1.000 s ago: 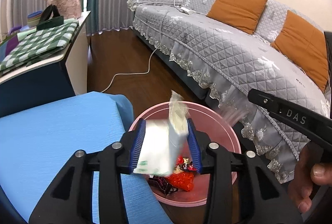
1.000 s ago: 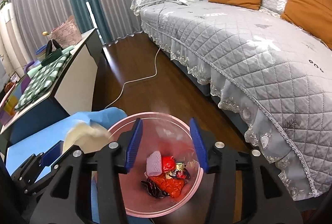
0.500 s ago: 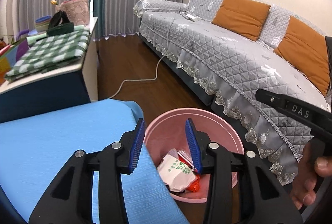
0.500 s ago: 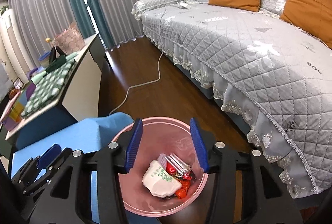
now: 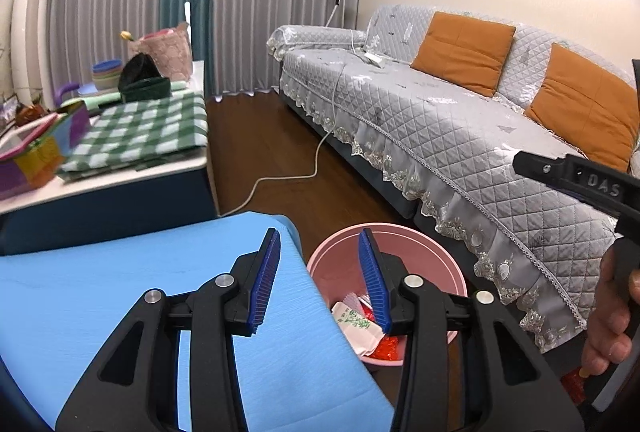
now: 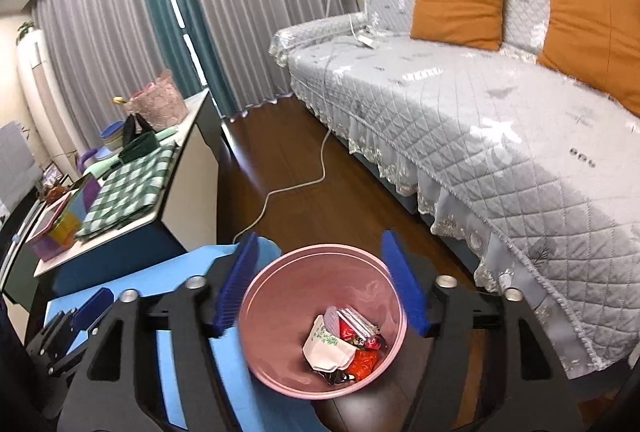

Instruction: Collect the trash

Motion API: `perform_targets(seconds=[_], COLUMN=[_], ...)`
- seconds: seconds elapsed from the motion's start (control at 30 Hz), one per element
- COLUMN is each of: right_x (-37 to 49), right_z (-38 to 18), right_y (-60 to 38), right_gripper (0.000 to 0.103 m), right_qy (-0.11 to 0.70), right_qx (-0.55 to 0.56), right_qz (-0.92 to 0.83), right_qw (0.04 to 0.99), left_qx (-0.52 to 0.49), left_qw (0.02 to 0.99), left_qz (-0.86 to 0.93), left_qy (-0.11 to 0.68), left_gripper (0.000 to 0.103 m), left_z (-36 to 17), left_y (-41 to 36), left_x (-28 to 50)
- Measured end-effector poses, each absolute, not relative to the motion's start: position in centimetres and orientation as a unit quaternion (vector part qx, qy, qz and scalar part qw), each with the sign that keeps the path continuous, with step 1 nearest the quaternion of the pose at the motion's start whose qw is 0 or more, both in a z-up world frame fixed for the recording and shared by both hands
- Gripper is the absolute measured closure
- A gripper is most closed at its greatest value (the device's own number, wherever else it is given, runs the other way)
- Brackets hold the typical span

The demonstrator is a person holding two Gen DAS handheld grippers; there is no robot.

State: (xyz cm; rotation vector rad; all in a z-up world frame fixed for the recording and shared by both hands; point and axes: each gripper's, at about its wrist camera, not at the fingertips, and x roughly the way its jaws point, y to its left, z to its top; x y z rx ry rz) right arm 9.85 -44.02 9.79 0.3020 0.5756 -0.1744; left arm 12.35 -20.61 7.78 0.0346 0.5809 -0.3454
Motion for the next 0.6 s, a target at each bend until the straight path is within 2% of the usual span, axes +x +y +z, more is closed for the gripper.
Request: perform_targets(seconds=[0.1,0.2,0.43,0.6], right_x=[8.0,6.0,4.6,3.8], right_z=[10.9,11.5,11.8,10.9], right_y=[-43.5,-42.8,-38.8,-34.8], right_gripper=[0.016,0.006,0.005,0.005], right_qy=[0.271,0.266,0.268,0.266], right_qx=[0.133,0.12,0.111,0.083], right_qz=[-0.079,-0.077,-0.045,-0.02], right_qw=[0.95,0.953,0.956,0.96], left_qx=[0.021,0.012,-0.003,0.012], left_qw=[0.948,0.95,0.956,0.96], left_qz=[-0.163,-0.161,-0.117,-0.089], left_qy=[0.274,0.268,0.27,0.264], left_gripper=[0.047,0.039,0.017,0.009], left_z=[8.7,9.3,9.9,10.0], left_y=[-19.7,-18.2,-13.6,-10.5], left_x=[11.0,9.6,5.5,1.6])
